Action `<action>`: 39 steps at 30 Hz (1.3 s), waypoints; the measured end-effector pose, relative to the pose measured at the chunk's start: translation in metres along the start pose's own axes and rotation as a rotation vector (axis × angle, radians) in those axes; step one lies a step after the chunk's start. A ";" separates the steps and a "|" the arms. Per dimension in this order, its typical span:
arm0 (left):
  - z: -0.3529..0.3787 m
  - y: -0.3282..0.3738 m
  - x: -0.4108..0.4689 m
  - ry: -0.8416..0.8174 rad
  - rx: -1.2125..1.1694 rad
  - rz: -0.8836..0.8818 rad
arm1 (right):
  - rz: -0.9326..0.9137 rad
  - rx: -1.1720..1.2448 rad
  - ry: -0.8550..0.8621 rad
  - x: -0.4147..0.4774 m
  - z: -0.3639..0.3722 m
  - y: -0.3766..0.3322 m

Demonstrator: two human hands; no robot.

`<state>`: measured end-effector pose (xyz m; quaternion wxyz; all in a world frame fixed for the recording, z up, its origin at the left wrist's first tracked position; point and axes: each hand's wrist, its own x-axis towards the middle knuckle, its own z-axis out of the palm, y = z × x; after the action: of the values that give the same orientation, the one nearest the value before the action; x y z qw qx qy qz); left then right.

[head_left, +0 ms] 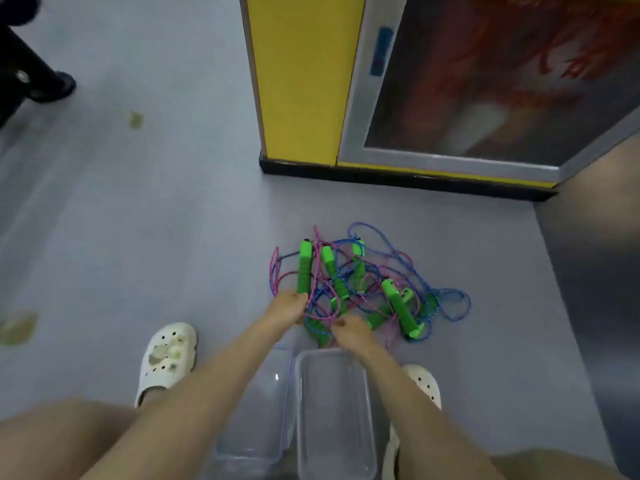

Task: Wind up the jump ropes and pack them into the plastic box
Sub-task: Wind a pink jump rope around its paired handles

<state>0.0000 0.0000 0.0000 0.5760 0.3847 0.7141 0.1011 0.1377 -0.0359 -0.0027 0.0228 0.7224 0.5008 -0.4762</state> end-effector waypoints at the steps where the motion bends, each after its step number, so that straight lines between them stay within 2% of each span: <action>1: 0.004 -0.002 0.015 0.007 0.053 0.031 | 0.012 -0.009 -0.027 0.013 0.009 0.000; 5: 0.017 -0.019 0.077 0.056 0.240 0.042 | 0.014 0.025 -0.040 0.062 0.047 0.006; 9: 0.031 -0.037 0.129 0.135 0.374 0.116 | -0.035 -0.021 0.031 0.092 0.069 0.015; 16: 0.053 -0.052 0.180 0.339 0.363 0.154 | -0.019 -0.028 0.012 0.116 0.090 0.024; 19: 0.051 -0.055 0.192 0.302 0.324 0.101 | -0.014 0.007 0.004 0.120 0.094 0.023; 24: 0.036 -0.042 0.192 0.230 0.294 0.044 | -0.019 -0.014 -0.017 0.119 0.094 0.021; 29: 0.010 -0.029 0.180 0.262 0.258 -0.006 | -0.019 -0.013 -0.011 0.113 0.080 0.019; 35: -0.011 -0.012 0.128 0.199 0.334 0.006 | -0.018 -0.020 0.029 0.084 0.043 0.010; 39: -0.018 0.005 0.078 0.167 0.420 0.051 | -0.002 0.089 0.035 0.047 0.008 -0.010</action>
<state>-0.0167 0.0606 -0.0494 0.4193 0.5043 0.7549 -0.0037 0.1271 -0.0023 -0.0364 -0.0185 0.7304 0.4800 -0.4855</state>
